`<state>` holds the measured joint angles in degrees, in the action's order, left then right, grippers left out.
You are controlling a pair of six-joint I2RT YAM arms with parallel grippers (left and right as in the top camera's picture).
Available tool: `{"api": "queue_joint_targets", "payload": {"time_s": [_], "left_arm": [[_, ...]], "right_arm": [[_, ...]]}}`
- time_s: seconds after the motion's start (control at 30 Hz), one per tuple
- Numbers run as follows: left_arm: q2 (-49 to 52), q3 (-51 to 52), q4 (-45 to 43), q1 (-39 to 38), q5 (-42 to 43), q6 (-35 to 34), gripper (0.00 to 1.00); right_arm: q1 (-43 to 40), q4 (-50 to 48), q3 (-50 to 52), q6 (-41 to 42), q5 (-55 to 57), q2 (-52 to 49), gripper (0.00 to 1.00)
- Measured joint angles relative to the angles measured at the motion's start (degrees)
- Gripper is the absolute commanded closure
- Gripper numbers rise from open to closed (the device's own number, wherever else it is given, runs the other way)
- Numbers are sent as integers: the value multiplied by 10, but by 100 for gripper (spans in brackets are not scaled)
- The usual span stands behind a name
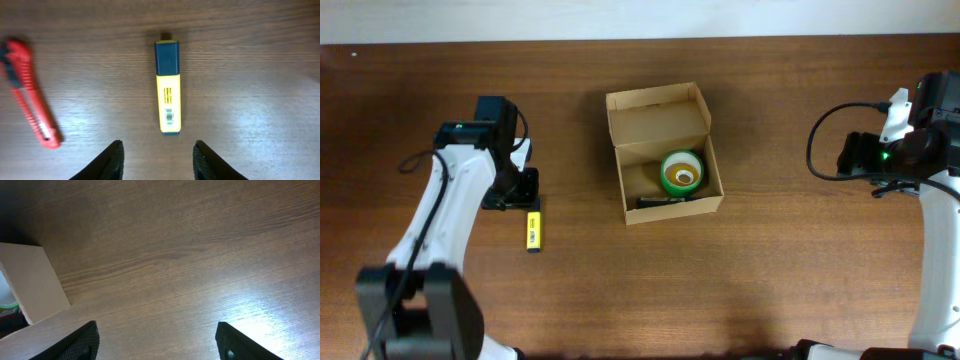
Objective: Pack container
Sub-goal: 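Grasp the yellow highlighter with the left gripper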
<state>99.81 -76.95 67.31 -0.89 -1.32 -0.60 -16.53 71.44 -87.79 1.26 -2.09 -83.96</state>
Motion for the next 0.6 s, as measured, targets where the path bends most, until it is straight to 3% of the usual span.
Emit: {"api": "queue_joint_targets", "payload": {"time_s": [0.5, 0.53, 0.6], "left_arm": [[143, 16, -65, 10, 30, -23, 54], [143, 20, -70, 10, 30, -23, 56], [143, 35, -80, 10, 30, -24, 70]], "right_arm": [[0, -6, 0, -2, 0, 0, 25], [0, -6, 0, -2, 1, 0, 25], [0, -6, 0, -2, 1, 0, 25]]}}
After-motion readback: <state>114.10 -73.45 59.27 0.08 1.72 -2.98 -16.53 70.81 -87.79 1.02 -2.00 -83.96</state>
